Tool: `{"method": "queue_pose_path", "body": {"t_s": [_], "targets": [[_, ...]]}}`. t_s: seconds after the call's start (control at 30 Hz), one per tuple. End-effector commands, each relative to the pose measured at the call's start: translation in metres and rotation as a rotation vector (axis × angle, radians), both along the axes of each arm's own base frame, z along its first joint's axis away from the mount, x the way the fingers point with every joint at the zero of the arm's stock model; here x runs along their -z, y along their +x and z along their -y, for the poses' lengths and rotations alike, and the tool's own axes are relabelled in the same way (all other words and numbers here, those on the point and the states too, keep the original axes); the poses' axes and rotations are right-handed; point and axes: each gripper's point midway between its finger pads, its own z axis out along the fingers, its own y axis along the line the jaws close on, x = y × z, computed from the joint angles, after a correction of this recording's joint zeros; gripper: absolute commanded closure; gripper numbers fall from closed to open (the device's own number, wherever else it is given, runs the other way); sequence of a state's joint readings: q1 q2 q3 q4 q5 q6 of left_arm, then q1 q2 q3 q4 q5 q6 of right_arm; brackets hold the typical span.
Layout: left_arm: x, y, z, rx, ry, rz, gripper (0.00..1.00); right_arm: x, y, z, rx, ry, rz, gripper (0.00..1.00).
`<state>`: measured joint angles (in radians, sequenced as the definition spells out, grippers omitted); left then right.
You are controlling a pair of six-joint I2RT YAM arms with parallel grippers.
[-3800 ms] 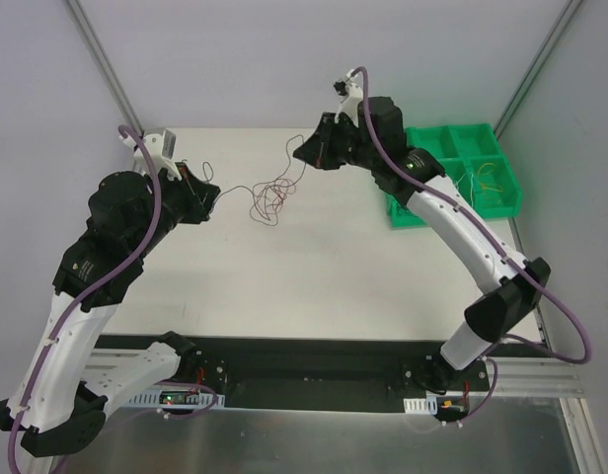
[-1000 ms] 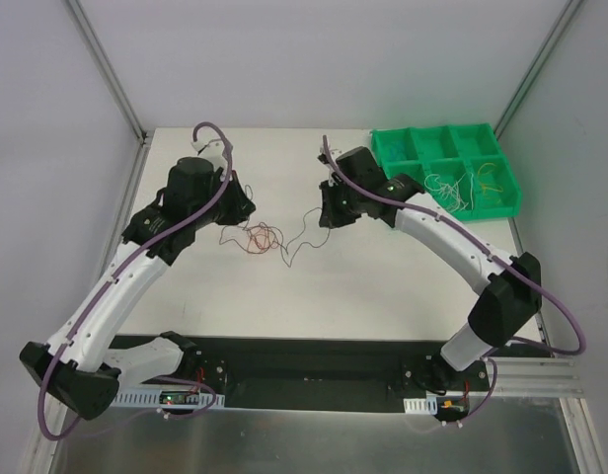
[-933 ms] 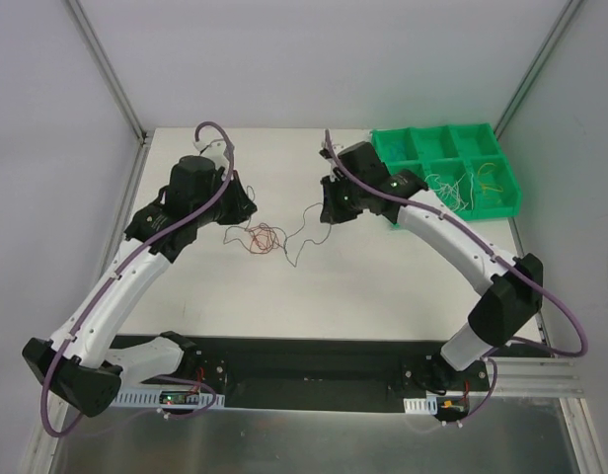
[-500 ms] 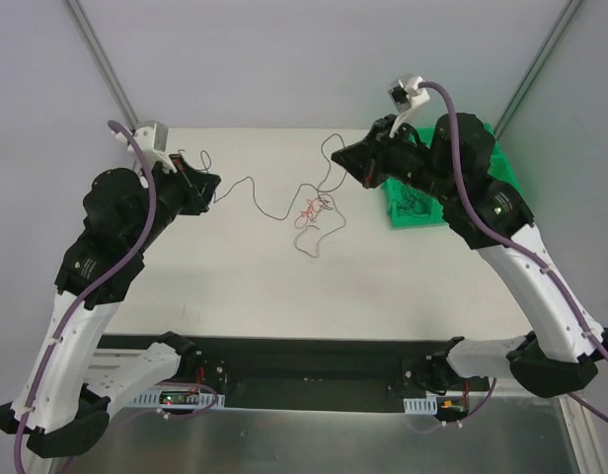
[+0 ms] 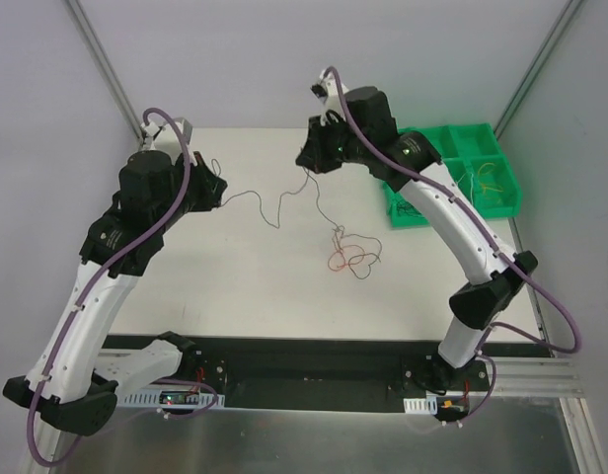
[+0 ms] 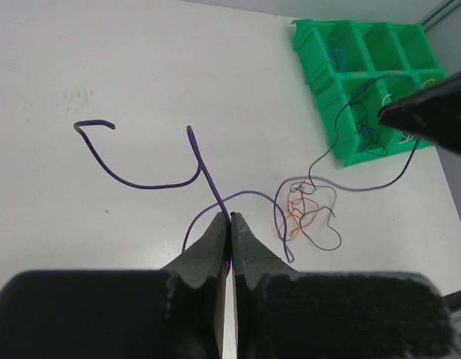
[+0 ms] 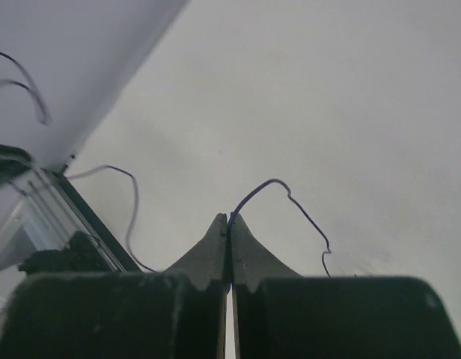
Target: Untangle the cables
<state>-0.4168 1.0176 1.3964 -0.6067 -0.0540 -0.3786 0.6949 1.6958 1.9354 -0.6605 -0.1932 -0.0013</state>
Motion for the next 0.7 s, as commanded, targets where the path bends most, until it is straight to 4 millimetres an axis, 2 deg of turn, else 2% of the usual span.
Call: {"method": "queue_pose_path", "body": {"t_s": [0.0, 0.07, 0.1, 0.17, 0.2, 0.33, 0.4, 0.47, 0.57, 0.67], "targets": [[-0.049, -0.020, -0.015, -0.024, -0.054, 0.143, 1.00, -0.170, -0.043, -0.013, -0.137, 0.302, 0.303, 0.99], [-0.051, -0.025, -0.021, -0.041, -0.055, 0.161, 1.00, -0.197, -0.053, -0.013, -0.162, 0.383, 0.333, 0.99], [-0.052, -0.027, -0.023, -0.050, -0.056, 0.165, 1.00, -0.198, -0.055, -0.013, -0.166, 0.397, 0.334, 0.99], [-0.047, -0.029, -0.026, -0.060, -0.053, 0.162, 1.00, -0.188, -0.055, -0.012, -0.159, 0.397, 0.332, 0.99], [-0.043, -0.029, -0.025, -0.054, -0.053, 0.154, 1.00, -0.167, -0.050, -0.013, -0.144, 0.364, 0.304, 0.99], [-0.005, -0.026, -0.005, 0.016, -0.069, 0.036, 1.00, -0.044, -0.036, 0.001, -0.047, 0.144, 0.117, 0.99], [0.021, -0.027, 0.015, 0.091, -0.106, -0.064, 1.00, 0.011, -0.042, 0.010, -0.026, 0.064, 0.011, 0.99], [0.046, -0.030, 0.040, 0.193, -0.162, -0.164, 1.00, 0.053, -0.054, 0.017, -0.034, 0.023, -0.081, 0.99], [0.088, -0.041, 0.083, 0.400, -0.249, -0.350, 1.00, 0.089, -0.066, 0.033, -0.011, -0.027, -0.143, 0.99], [0.135, -0.053, 0.115, 0.506, -0.204, -0.511, 1.00, 0.100, -0.068, 0.045, 0.013, -0.046, -0.145, 0.99]]}}
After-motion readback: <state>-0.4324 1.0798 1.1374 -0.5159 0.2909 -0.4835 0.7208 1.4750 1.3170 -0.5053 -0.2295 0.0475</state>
